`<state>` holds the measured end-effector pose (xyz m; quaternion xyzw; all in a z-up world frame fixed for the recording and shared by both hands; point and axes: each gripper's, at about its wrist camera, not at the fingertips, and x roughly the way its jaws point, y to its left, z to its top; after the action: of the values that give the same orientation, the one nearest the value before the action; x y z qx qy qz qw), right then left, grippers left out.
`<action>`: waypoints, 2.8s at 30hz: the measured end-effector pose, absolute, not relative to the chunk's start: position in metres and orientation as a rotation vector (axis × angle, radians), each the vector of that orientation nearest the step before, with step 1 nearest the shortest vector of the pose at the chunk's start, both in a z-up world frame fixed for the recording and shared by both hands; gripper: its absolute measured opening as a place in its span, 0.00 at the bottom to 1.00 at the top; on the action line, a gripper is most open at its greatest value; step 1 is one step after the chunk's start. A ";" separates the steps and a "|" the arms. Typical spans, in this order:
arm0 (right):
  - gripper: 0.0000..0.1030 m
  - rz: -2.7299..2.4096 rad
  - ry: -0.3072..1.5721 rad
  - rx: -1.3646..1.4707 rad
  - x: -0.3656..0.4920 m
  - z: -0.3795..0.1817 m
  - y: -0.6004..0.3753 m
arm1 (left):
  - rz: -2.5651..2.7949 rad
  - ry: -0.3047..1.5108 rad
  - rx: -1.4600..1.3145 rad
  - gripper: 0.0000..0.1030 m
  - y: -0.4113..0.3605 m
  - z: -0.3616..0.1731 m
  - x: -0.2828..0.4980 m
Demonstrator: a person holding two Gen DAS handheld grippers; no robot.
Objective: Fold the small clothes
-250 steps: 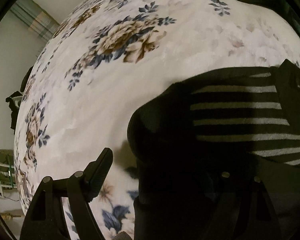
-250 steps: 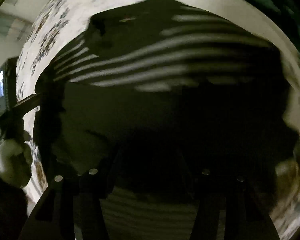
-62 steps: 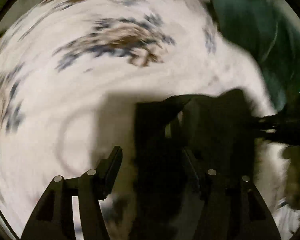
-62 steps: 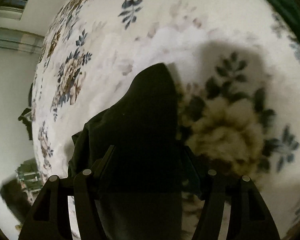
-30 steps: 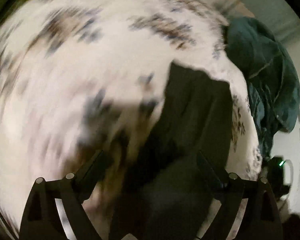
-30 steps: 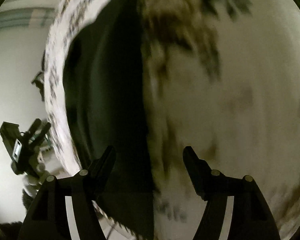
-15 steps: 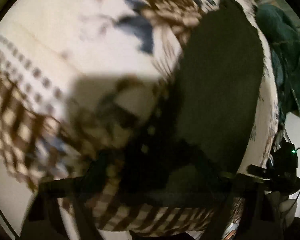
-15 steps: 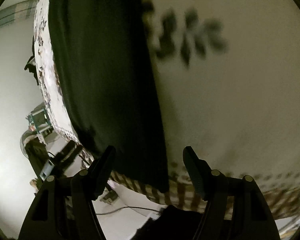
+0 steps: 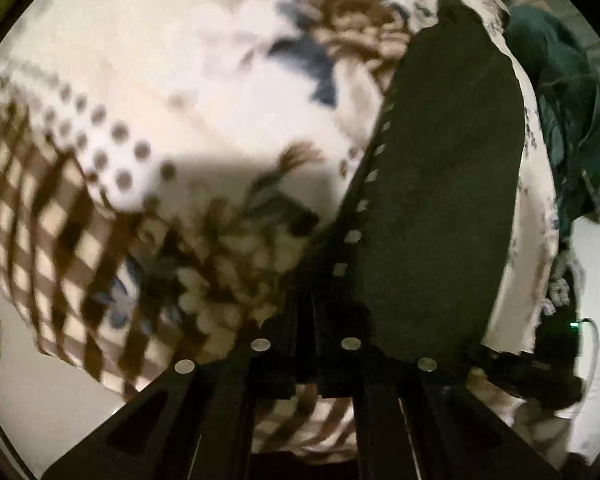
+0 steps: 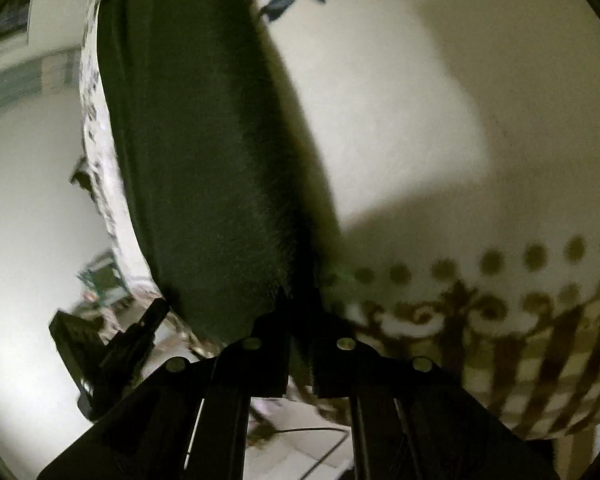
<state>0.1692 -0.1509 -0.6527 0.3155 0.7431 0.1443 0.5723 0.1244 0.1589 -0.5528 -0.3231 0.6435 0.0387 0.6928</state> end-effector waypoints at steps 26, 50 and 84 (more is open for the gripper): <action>0.11 0.478 1.685 0.912 0.176 -0.647 -0.104 | -0.266 1.334 -0.858 0.07 0.142 -0.527 0.167; 0.11 0.491 1.133 0.898 0.531 -0.514 -0.160 | -0.419 1.105 -0.962 0.12 0.153 -0.496 0.528; 0.08 0.209 1.333 0.454 0.668 -0.579 -0.172 | -0.240 1.278 -0.467 0.25 0.141 -0.536 0.622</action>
<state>0.6679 -0.1723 -0.5786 0.2082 0.6117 0.0957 0.7572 0.6224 0.1406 -0.5361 -0.2151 0.5895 -0.1107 0.7707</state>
